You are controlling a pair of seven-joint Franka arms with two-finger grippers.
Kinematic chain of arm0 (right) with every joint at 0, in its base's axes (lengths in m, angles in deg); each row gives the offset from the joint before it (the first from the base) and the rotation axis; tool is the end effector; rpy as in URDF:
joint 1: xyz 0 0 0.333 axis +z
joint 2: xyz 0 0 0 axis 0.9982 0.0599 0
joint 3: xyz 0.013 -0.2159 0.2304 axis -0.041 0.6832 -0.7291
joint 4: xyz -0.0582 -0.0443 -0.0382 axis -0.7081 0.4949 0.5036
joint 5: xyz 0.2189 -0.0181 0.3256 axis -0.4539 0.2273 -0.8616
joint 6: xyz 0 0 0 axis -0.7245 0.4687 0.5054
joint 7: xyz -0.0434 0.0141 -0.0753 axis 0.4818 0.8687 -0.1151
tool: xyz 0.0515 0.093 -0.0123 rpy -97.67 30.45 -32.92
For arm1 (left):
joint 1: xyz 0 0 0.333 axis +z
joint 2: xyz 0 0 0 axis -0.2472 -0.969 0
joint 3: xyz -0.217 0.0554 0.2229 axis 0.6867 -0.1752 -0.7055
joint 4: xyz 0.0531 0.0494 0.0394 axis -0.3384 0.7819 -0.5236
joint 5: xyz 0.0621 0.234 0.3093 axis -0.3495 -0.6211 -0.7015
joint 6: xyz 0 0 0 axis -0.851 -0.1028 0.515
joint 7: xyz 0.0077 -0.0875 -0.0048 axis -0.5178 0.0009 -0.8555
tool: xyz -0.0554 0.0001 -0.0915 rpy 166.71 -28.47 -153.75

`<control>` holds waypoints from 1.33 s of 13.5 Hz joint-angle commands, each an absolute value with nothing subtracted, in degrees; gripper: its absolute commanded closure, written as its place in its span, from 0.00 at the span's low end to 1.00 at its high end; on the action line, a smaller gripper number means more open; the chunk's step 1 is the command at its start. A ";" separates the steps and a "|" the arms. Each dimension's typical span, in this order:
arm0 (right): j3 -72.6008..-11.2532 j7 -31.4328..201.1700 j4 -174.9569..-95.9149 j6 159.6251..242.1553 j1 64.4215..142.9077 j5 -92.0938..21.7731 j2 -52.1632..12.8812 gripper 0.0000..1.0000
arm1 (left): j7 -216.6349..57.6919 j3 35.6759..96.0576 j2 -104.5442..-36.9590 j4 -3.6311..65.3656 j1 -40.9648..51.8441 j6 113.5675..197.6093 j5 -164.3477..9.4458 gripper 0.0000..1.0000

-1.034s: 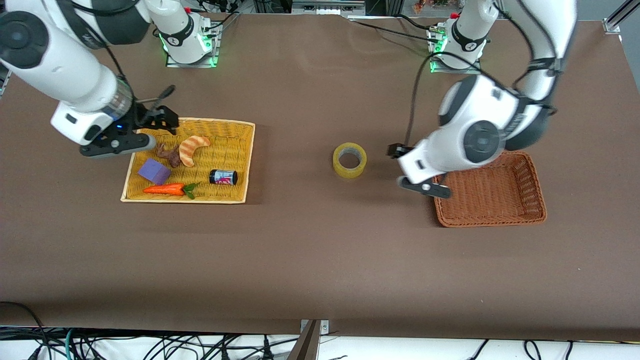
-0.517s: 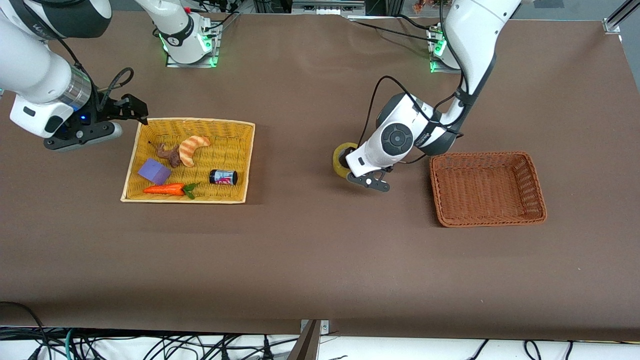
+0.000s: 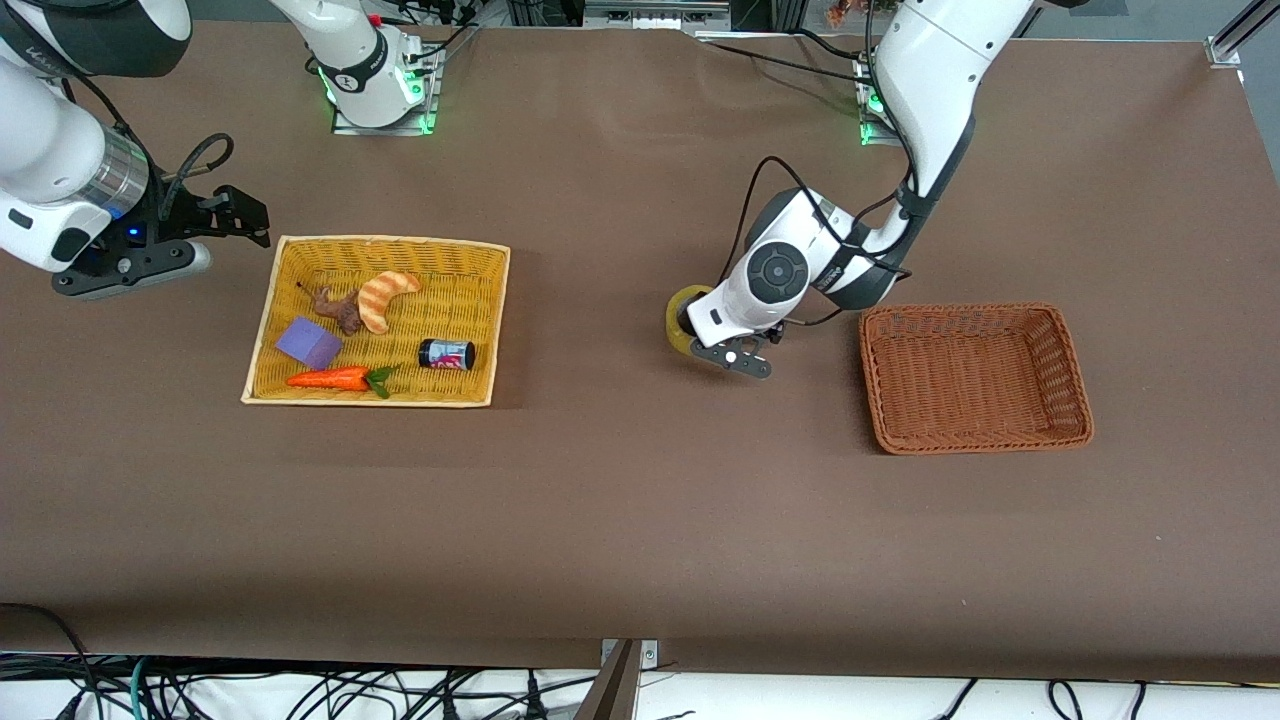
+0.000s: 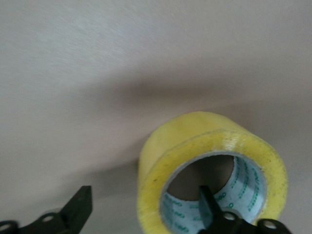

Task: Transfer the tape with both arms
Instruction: 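Grasp the tape roll with the left gripper and lift it toward the basket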

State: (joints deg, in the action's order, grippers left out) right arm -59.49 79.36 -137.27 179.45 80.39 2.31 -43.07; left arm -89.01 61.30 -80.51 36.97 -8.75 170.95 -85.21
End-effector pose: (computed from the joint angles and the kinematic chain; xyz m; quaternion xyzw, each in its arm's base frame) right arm 0.5477 0.0559 0.5418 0.9878 0.1437 -0.0594 0.0020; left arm 0.5079 -0.3710 0.1870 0.9825 -0.1551 -0.0956 0.0389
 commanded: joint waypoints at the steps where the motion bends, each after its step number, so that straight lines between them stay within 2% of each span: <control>1: -59.77 78.65 -138.98 179.75 79.71 1.16 -44.78 0.00 | -91.21 60.99 -80.82 36.98 -9.68 172.28 -89.33 0.79; 2: -59.77 79.43 -138.98 179.67 79.71 1.25 -44.78 0.00 | -91.04 60.90 -80.47 36.98 -9.68 171.93 -89.52 1.00; 7: -59.68 80.06 -138.98 179.58 79.71 1.25 -44.69 0.00 | -90.77 60.73 -78.01 36.63 -9.33 168.52 -90.05 1.00; 10: -59.77 80.06 -138.98 179.58 79.71 1.25 -44.69 0.00 | -90.51 60.11 -71.43 32.78 -6.27 154.41 -90.40 1.00; 13: -59.77 80.06 -138.98 179.66 79.71 1.33 -44.69 0.00 | -82.19 60.28 -70.09 20.14 2.24 136.48 -90.31 1.00; 15: -59.77 80.06 -138.98 179.58 79.71 1.33 -44.69 0.00 | -76.30 60.11 -70.18 17.03 6.91 132.30 -90.40 1.00; 18: -59.77 80.06 -138.98 179.58 79.71 1.33 -44.69 0.00 | -63.22 60.28 -70.18 17.37 16.04 131.68 -90.31 1.00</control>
State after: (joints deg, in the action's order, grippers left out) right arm -59.48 79.87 -137.60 179.45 80.36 2.26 -43.07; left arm -70.21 59.10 -68.83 18.37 11.32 133.07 -88.86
